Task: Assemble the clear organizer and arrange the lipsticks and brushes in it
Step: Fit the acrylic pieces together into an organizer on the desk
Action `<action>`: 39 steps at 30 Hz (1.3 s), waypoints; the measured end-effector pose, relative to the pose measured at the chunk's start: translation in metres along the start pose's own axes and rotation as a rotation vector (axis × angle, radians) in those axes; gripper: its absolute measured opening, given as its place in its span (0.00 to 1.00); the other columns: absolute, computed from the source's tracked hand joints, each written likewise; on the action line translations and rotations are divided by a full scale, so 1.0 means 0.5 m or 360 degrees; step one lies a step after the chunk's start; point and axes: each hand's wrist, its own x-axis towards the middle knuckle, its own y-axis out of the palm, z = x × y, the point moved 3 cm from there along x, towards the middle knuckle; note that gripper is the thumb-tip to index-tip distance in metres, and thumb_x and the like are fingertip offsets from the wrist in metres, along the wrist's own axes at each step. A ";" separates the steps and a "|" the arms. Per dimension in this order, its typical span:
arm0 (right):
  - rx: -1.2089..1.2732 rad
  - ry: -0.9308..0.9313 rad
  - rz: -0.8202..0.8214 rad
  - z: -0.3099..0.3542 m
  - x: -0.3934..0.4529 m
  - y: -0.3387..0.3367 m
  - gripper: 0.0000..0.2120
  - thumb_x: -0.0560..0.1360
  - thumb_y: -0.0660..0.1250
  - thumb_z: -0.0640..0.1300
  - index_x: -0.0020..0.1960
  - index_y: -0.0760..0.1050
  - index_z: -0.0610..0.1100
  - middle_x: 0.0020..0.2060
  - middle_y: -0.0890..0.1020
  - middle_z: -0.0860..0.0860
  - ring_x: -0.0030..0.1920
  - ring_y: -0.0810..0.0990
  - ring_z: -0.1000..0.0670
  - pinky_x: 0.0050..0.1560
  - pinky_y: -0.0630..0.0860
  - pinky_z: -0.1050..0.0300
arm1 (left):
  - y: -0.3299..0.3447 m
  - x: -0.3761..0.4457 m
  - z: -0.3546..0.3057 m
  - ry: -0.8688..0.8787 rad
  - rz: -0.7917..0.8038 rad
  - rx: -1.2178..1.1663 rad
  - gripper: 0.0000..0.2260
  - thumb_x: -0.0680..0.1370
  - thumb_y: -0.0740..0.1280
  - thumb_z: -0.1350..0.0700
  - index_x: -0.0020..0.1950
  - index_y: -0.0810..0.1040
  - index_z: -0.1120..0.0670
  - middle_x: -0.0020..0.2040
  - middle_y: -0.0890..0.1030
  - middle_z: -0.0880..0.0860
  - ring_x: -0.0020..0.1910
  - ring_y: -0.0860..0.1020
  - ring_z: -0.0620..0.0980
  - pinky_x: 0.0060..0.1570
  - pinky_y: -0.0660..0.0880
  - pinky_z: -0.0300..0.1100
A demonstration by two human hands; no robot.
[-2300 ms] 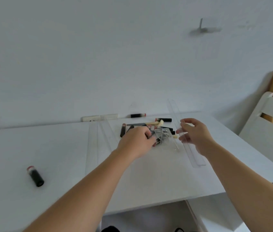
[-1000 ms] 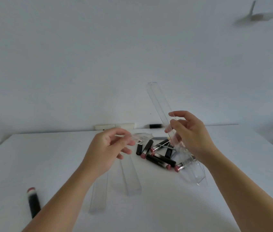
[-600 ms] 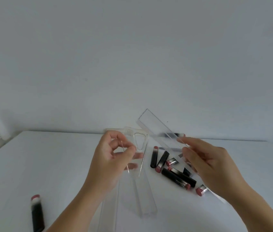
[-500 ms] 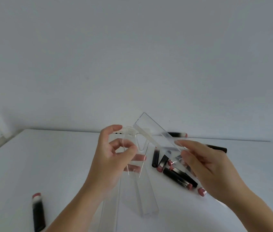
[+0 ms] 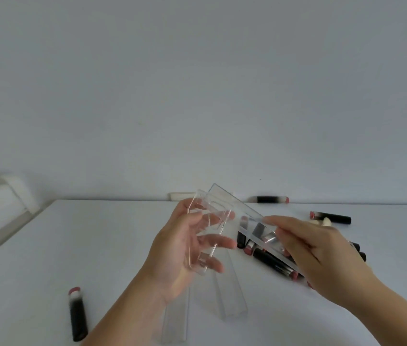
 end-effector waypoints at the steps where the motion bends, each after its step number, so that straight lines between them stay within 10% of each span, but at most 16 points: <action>1: -0.0048 -0.0010 0.0000 0.003 0.000 0.000 0.14 0.79 0.55 0.57 0.58 0.74 0.71 0.40 0.79 0.65 0.37 0.78 0.62 0.35 0.69 0.75 | -0.003 0.000 -0.002 0.0001 -0.0020 0.0074 0.11 0.76 0.63 0.56 0.58 0.76 0.49 0.62 0.82 0.64 0.39 0.83 0.59 0.25 0.73 0.42; 7: -0.0060 -0.0020 0.0005 0.013 -0.003 -0.003 0.15 0.78 0.55 0.58 0.60 0.72 0.75 0.43 0.82 0.62 0.45 0.79 0.58 0.44 0.73 0.67 | -0.017 0.005 0.004 0.0036 -0.0040 0.0356 0.24 0.75 0.61 0.42 0.69 0.78 0.46 0.63 0.83 0.59 0.33 0.73 0.48 0.24 0.63 0.37; 11: -0.0192 -0.0077 -0.0050 0.036 -0.007 -0.007 0.14 0.81 0.61 0.50 0.59 0.78 0.66 0.51 0.77 0.72 0.46 0.74 0.75 0.39 0.64 0.84 | -0.018 0.006 0.009 -0.0009 -0.0109 0.0585 0.29 0.71 0.56 0.26 0.66 0.80 0.36 0.60 0.84 0.53 0.33 0.71 0.46 0.25 0.61 0.37; 15: -0.0209 -0.0075 -0.0029 0.038 -0.009 -0.004 0.15 0.78 0.61 0.50 0.59 0.81 0.60 0.53 0.73 0.78 0.46 0.69 0.81 0.39 0.61 0.87 | -0.022 0.010 0.012 0.0091 -0.0209 0.0729 0.27 0.71 0.56 0.27 0.63 0.81 0.34 0.58 0.85 0.50 0.33 0.71 0.44 0.25 0.61 0.38; 25: -0.0157 0.0057 -0.0138 -0.002 -0.007 0.003 0.16 0.78 0.55 0.57 0.59 0.79 0.62 0.42 0.80 0.61 0.46 0.78 0.58 0.42 0.74 0.60 | -0.034 0.005 0.011 0.0272 -0.0375 0.1279 0.26 0.74 0.54 0.25 0.70 0.71 0.28 0.59 0.81 0.38 0.38 0.73 0.40 0.35 0.68 0.35; 39: -0.0270 -0.0013 -0.0120 -0.002 -0.006 -0.001 0.18 0.79 0.56 0.53 0.60 0.81 0.57 0.35 0.76 0.63 0.41 0.76 0.60 0.36 0.73 0.62 | -0.026 0.001 0.008 0.0273 -0.0430 0.1187 0.22 0.74 0.58 0.31 0.67 0.73 0.26 0.65 0.78 0.38 0.56 0.73 0.47 0.35 0.71 0.26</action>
